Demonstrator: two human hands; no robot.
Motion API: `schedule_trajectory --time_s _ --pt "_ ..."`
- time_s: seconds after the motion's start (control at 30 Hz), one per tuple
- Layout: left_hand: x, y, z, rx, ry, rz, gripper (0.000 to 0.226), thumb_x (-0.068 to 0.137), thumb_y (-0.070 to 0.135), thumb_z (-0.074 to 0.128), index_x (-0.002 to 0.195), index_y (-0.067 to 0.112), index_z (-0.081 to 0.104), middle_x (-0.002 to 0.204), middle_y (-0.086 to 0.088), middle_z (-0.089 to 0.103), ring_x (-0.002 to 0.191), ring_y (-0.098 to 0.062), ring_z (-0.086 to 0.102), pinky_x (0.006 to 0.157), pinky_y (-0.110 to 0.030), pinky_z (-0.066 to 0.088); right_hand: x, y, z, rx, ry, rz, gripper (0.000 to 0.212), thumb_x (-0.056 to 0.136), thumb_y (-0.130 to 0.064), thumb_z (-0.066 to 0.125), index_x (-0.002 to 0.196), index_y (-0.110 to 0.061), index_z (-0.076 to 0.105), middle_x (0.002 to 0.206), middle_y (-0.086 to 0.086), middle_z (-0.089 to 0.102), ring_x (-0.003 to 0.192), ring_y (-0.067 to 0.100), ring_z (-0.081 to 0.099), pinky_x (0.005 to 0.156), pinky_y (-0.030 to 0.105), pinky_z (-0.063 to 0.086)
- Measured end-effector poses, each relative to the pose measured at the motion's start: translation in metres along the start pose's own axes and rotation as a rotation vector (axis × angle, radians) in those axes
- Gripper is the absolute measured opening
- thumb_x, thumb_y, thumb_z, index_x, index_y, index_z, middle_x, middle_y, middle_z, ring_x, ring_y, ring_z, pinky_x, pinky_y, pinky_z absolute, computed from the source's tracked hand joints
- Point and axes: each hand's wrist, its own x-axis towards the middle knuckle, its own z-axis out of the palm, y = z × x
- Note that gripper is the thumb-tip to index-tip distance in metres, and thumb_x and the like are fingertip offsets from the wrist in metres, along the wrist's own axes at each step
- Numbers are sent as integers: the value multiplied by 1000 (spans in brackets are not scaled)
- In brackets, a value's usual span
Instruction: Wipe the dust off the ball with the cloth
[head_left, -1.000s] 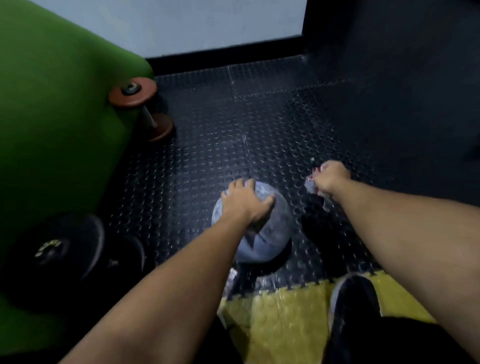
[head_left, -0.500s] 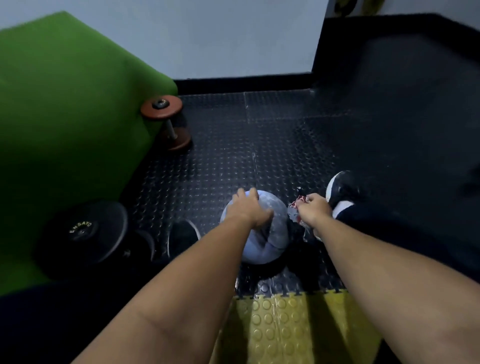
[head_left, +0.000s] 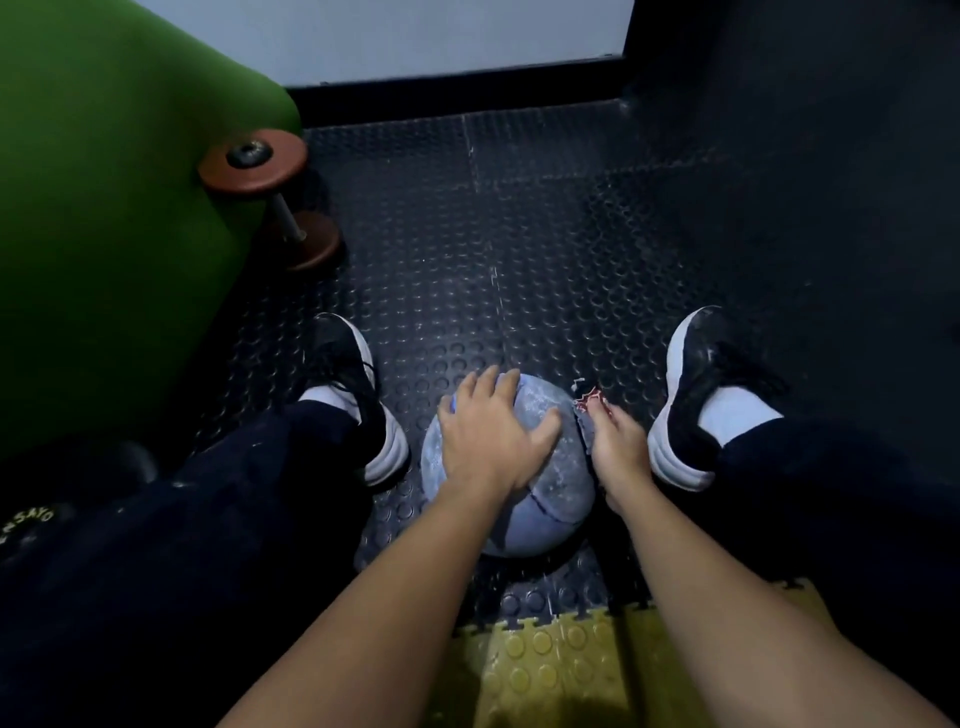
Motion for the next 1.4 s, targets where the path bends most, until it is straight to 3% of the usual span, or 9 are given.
schedule_trajectory --time_s 0.1,0.2,0.3,0.53,0.8,1.0,1.2,1.3,1.4 --pt "-4 -6 0 -5 15 14 72 87 69 45 147 28 47 159 4 40 150 -20 27 118 -51 21 -1 3 -1 -99 38 -66 55 71 -64 44 88 -19 71 94 3 72 94 25 67 92 46 52" --pt "-13 -8 -1 -15 24 19 70 88 68 46 146 28 47 159 5 40 150 -20 27 119 -50 20 -12 -4 -2 -190 75 -196 34 88 -41 50 81 -14 68 95 8 69 94 27 63 89 42 49" --pt "-13 -8 -4 -3 18 22 70 89 68 45 146 29 47 159 4 40 150 -20 27 119 -50 21 -22 -15 -1 -145 36 -301 26 94 -25 52 69 -22 58 75 -2 63 75 17 57 75 36 46" --pt "-10 2 -3 36 -12 27 71 88 69 43 146 28 47 157 3 41 149 -22 28 119 -52 22 -13 -11 -6 -117 -12 -135 29 96 -31 51 79 -15 67 84 4 68 85 25 61 80 35 46" --pt "-5 -5 -5 20 -2 -2 73 87 69 42 148 28 47 157 5 41 149 -20 28 119 -50 23 -22 -21 5 -112 41 -369 38 97 -23 54 59 -21 48 59 -6 55 55 -1 49 54 14 35" --pt "-6 -3 -3 27 -5 9 72 88 69 41 147 29 46 158 5 40 149 -20 27 119 -51 23 -16 -17 5 -107 62 -348 33 95 -21 56 62 -17 52 62 -4 58 62 12 51 64 32 41" --pt "-1 -9 -6 -68 -52 -80 66 90 63 40 149 32 45 161 4 37 151 -21 24 119 -58 21 -37 -10 14 -84 94 -615 17 90 -25 61 96 -13 72 94 -4 71 85 5 62 80 16 48" --pt "2 -11 -8 -67 -71 -70 66 90 63 39 149 34 45 160 4 38 150 -21 26 118 -59 24 -31 -6 11 -27 145 -346 21 93 -25 61 75 -15 66 73 -1 66 66 7 57 65 25 44" --pt "3 -7 -9 -50 -72 -66 64 92 61 39 150 33 44 161 3 37 150 -22 26 117 -59 23 -15 -21 9 -54 125 -52 34 93 -27 58 63 -12 59 64 -2 61 69 20 55 65 31 39"
